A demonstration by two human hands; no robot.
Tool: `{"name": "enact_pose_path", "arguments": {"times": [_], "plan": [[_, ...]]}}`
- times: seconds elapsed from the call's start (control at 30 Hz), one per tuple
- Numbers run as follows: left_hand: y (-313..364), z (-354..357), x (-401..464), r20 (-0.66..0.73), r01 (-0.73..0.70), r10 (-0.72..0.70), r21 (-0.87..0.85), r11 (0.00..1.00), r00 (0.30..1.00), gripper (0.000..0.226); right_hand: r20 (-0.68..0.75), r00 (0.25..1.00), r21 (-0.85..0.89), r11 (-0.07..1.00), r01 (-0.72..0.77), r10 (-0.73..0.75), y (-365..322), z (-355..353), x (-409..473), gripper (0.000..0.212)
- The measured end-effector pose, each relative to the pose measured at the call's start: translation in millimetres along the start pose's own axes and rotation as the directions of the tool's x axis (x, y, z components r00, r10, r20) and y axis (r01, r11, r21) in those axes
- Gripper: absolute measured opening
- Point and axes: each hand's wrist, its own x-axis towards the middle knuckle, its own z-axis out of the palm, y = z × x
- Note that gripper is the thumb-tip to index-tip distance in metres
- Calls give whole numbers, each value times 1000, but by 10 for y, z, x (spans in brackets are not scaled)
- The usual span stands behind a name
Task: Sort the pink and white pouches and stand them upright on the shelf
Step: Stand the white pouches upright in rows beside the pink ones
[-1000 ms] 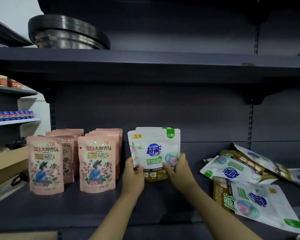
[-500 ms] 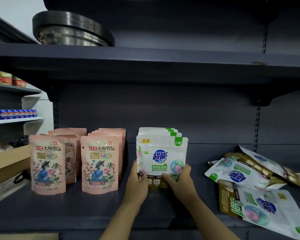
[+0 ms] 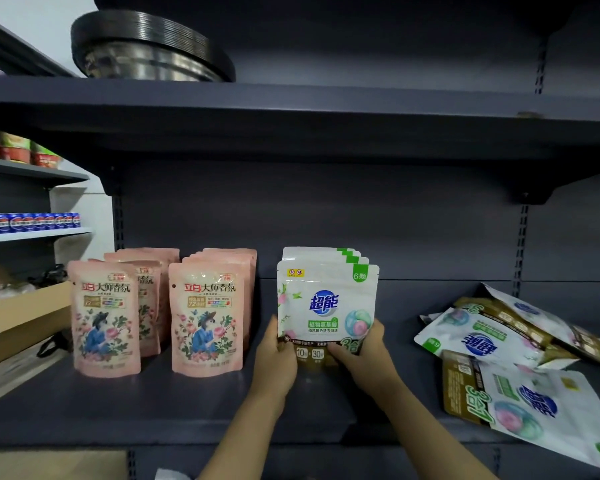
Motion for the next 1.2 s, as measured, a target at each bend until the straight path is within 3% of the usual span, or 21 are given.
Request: {"name": "enact_pose_path", "arguments": {"times": [0.3,0.37,0.47,0.6,0.93,1.1,1.2], "plan": [[1,12,-31,-86,54,-48,65,996,995,59,-5,999,-15,999,-42,42,5,-17,3,71],[88,34,-115,-192,-8,32,128,992,981,57,-55,996,-23,997,-68,67,17,-18,13,76],[200,43,-235,-294,-228,312,287,930,903,46,-139,985,-17,995,-101,98,-62,-54,-18,83],[371,90,-227,-316,-390,550,446,806,773,33,-207,977,-94,994,-63,43,-246,-198,-70,68],[1108,661,-198,-131,-622,700,366,692,702,27,-281,959,-339,939,-61,-39,-669,-967,-70,37],[1090,1036,-209,2,-632,670,333,700,743,22,-191,981,-475,878,-61,-36,-556,-1343,-71,14],[965,1305,-145,129,-447,436,426,787,890,24,-148,988,-583,811,-46,-51,-464,-1554,-2,21]]}}
